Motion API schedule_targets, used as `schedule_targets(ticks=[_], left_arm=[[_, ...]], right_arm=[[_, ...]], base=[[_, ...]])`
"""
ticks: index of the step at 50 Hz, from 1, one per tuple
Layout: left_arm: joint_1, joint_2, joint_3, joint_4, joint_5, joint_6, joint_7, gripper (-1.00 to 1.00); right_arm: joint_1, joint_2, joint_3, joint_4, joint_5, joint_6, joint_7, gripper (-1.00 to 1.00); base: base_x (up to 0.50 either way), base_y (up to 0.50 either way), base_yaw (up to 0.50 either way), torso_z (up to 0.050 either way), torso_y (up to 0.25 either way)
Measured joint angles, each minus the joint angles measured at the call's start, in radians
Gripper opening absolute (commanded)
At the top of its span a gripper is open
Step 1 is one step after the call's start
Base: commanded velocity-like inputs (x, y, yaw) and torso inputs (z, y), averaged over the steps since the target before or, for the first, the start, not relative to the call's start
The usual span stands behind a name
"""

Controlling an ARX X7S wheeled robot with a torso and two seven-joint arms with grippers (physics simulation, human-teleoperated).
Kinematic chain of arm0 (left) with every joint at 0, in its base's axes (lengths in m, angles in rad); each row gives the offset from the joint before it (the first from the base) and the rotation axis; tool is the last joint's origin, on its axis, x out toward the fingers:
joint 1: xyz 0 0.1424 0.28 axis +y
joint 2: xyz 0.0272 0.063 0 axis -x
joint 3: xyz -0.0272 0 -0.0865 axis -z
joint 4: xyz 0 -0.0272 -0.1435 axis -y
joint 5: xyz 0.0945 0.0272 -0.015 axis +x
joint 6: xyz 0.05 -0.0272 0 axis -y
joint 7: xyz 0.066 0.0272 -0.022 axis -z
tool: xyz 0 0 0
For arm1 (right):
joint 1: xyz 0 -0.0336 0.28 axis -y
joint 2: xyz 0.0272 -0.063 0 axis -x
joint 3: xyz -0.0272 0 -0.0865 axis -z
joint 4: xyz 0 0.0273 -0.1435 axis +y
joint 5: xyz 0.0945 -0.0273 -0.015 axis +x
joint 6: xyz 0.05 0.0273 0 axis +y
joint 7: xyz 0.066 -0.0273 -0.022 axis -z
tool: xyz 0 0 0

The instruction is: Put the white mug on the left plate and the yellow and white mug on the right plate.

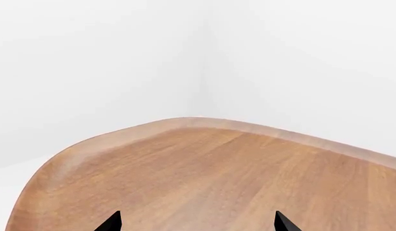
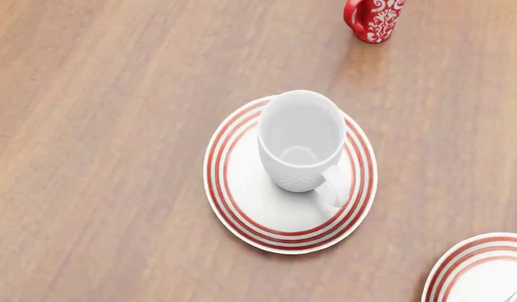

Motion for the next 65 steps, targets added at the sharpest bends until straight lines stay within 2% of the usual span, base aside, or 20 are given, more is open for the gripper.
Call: schedule_targets(ticks=[21, 33, 49, 65], left_arm=[[-0.006, -0.001, 0.005, -0.006, 0.001, 0.005, -0.003, 1.00], [-0.004, -0.002, 0.009, -0.010, 0.003, 0.012, -0.001, 1.00], [-0.001, -0.006, 0.006, -0.022, 0.001, 0.026, 0.007, 1.00], [0.000, -0.008, 0.011, -0.030, 0.000, 0.031, 0.009, 1.00]], right_arm=[[-0.061, -0.024, 0.059, -0.128, 0.110, -0.055, -0.039, 1.00], [-0.054, 0.015, 0.085, -0.238, 0.199, 0.006, 0.007, 1.00], [0.096, 0.142, 0.040, -0.322, 0.262, 0.187, 0.183, 1.00], [0.340, 0.241, -0.092, -0.240, 0.229, 0.293, 0.321, 1.00]], base=[[0.00, 0.00, 0.00, 0.000, 0.000], [0.00, 0.00, 0.00, 0.000, 0.000], [0.00, 0.00, 0.00, 0.000, 0.000], [0.00, 0.00, 0.00, 0.000, 0.000]])
